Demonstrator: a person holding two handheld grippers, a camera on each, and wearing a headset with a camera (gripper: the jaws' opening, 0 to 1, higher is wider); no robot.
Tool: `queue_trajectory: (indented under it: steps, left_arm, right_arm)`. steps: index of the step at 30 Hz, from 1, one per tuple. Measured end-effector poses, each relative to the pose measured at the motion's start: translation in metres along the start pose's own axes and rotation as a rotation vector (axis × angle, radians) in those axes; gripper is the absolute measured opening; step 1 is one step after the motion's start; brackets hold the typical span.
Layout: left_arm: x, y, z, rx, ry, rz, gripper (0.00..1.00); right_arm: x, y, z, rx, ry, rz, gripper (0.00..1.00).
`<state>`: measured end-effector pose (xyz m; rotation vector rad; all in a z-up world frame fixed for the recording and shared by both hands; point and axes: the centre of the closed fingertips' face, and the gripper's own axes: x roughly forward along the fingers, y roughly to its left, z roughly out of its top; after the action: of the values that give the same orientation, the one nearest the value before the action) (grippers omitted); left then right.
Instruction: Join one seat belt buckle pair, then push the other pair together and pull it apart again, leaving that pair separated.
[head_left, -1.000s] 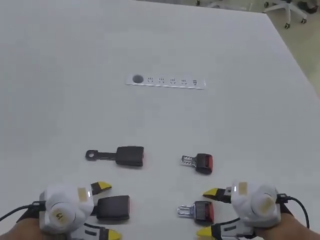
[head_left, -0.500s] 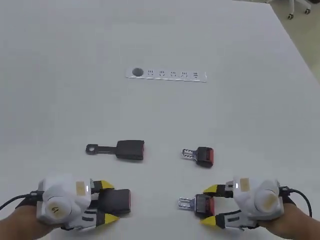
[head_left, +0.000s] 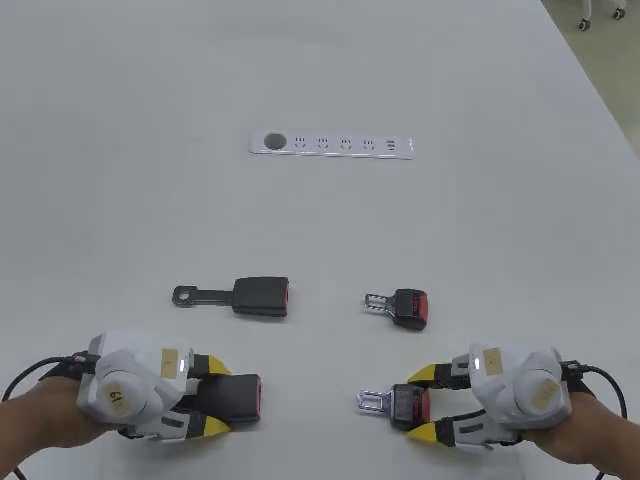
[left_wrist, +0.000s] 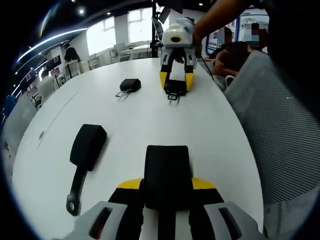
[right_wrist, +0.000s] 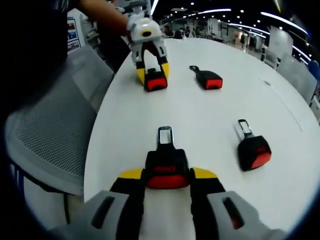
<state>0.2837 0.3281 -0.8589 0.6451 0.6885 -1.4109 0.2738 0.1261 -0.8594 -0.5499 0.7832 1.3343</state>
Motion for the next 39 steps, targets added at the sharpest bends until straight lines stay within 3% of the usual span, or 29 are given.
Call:
queue_trajectory:
  steps: [9, 19, 39]
  left_arm:
    - [-0.001, 0.000, -0.001, 0.022, 0.019, -0.021, 0.35]
    - [-0.002, -0.001, -0.001, 0.044, 0.044, -0.040, 0.35]
    - [-0.002, -0.002, -0.002, 0.047, 0.083, -0.048, 0.35]
  right_arm:
    - [0.004, 0.000, 0.004, -0.013, 0.000, 0.011, 0.36]
    - [0.020, 0.006, 0.025, -0.059, -0.032, 0.051, 0.36]
    - [0.052, 0.012, 0.067, -0.066, -0.112, 0.066, 0.36]
